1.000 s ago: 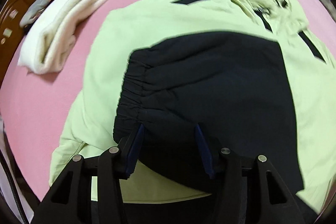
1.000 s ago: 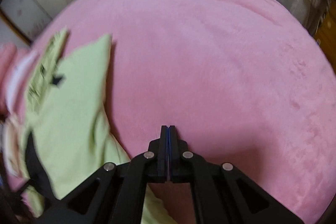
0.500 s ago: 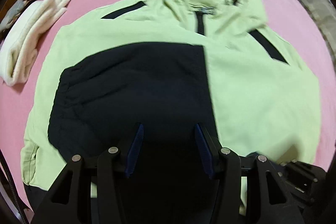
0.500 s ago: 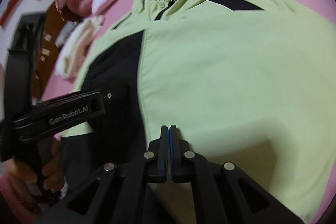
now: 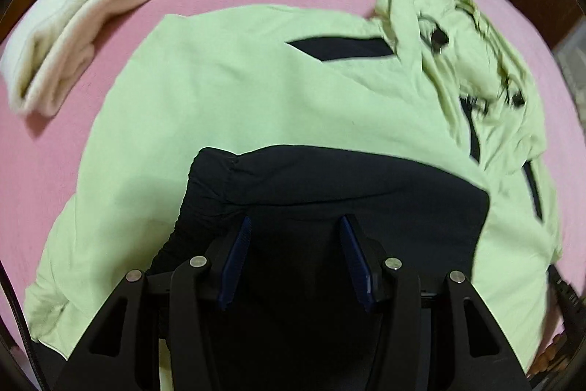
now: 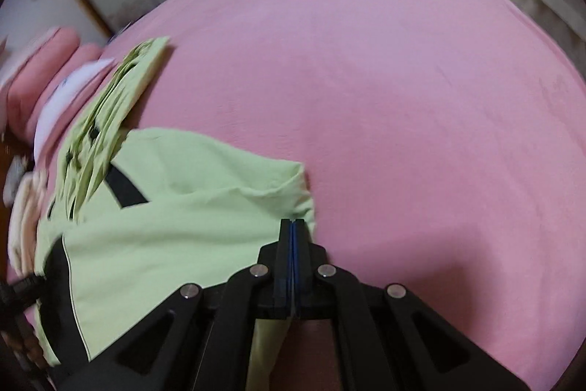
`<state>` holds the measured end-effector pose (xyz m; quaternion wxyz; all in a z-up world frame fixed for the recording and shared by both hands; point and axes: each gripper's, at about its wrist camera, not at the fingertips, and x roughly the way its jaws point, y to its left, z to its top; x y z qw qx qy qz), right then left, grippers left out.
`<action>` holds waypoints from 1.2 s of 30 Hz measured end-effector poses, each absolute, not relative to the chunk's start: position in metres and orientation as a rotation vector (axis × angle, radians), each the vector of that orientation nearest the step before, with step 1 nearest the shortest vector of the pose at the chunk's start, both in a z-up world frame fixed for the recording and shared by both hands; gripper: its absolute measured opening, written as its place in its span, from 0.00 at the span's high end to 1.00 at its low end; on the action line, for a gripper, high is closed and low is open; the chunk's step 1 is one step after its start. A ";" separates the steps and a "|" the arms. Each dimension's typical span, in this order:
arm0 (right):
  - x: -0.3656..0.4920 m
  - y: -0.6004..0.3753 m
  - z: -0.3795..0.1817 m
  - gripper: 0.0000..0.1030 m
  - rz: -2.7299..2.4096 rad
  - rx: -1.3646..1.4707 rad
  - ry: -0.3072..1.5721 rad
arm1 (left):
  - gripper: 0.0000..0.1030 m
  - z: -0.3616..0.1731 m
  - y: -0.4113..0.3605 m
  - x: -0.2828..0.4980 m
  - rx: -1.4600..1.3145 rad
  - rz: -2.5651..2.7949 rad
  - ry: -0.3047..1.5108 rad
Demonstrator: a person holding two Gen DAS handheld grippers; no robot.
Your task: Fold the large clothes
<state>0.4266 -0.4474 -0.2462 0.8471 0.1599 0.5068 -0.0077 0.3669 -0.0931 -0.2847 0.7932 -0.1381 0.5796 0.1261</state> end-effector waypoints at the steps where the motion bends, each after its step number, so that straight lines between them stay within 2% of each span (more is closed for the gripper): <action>1: 0.427 -0.444 -0.247 1.00 -0.036 0.334 1.072 | 0.52 -0.287 -0.095 0.369 -0.277 0.270 1.256; 5: 0.432 -0.415 -0.250 1.00 -0.133 0.231 1.094 | 0.52 -0.293 -0.092 0.370 -0.302 0.245 1.257; 11: 0.425 -0.422 -0.250 1.00 -0.199 0.262 1.049 | 0.50 -0.300 -0.085 0.365 -0.232 0.134 1.238; 14: 0.428 -0.420 -0.242 0.98 -0.205 0.233 1.084 | 0.49 -0.293 -0.088 0.377 -0.146 0.077 1.323; 16: 0.434 -0.422 -0.230 0.97 -0.198 0.247 1.157 | 0.41 -0.285 -0.097 0.392 -0.043 0.009 1.442; 18: 0.441 -0.425 -0.213 0.97 -0.198 0.298 1.220 | 0.39 -0.273 -0.100 0.401 0.033 -0.052 1.520; 21: 0.452 -0.431 -0.176 0.95 -0.173 0.353 1.262 | 0.29 -0.240 -0.099 0.418 0.186 -0.157 1.582; 22: 0.461 -0.431 -0.159 0.90 -0.168 0.363 1.274 | 0.26 -0.229 -0.096 0.426 0.213 -0.178 1.585; 24: 0.483 -0.426 -0.127 0.70 -0.153 0.344 1.275 | 0.22 -0.205 -0.087 0.449 0.229 -0.201 1.574; 25: 0.497 -0.420 -0.111 0.52 -0.135 0.329 1.271 | 0.19 -0.190 -0.081 0.469 0.223 -0.211 1.567; 26: 0.511 -0.414 -0.096 0.41 -0.109 0.328 1.270 | 0.18 -0.184 -0.077 0.483 0.215 -0.213 1.564; 31: 0.585 -0.395 -0.060 0.41 0.051 0.533 1.333 | 0.16 -0.155 -0.053 0.586 0.163 -0.152 1.575; 36: 0.667 -0.390 -0.077 0.39 0.098 0.906 1.412 | 0.11 -0.171 -0.024 0.687 -0.314 -0.260 1.757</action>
